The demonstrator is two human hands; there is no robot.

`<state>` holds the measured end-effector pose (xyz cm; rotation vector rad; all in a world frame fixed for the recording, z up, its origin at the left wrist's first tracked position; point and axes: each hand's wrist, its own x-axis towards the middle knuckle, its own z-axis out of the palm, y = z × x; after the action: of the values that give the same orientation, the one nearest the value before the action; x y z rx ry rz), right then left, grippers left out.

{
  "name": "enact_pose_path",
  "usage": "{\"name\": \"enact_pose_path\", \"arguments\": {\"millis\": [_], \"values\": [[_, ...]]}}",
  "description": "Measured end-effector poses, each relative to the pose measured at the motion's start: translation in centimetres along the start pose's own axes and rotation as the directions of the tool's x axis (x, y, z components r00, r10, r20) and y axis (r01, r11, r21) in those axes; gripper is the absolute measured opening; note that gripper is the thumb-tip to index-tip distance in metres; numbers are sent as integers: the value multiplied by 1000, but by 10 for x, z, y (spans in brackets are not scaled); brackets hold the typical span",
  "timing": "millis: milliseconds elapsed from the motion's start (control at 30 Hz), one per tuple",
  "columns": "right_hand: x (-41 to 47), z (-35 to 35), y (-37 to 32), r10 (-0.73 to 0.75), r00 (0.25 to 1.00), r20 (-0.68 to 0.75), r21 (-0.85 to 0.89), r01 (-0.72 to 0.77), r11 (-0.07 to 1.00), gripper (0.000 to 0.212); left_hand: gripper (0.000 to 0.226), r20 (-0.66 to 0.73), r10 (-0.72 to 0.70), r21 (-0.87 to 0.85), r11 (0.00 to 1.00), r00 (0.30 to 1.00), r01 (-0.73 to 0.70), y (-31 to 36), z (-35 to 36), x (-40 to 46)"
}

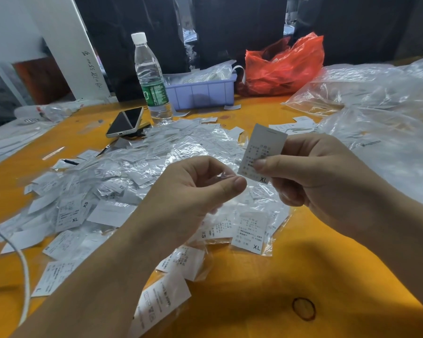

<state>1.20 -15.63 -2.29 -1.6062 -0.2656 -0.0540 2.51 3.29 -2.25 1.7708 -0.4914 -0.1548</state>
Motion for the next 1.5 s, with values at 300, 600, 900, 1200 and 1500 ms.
{"name": "enact_pose_path", "arguments": {"millis": [300,600,900,1200,1500], "values": [[0,0,0,49,994,99,77,-56,995,8,22,-9,-16,-4,1000,1000,16,1,0,0],[1,0,-1,102,986,133,162,-123,979,21,29,-40,-22,3,1000,999,22,1,0,1],[2,0,1,140,974,177,180,-172,968,13,24,-7,-26,-18,1000,1000,26,3,1,-1],[2,0,4,124,984,131,130,-141,981,29,25,-7,-20,-26,999,1000,20,2,1,-1],[1,0,0,134,974,184,97,-153,983,25,20,9,-13,-20,1000,1000,14,2,1,-1]]}}
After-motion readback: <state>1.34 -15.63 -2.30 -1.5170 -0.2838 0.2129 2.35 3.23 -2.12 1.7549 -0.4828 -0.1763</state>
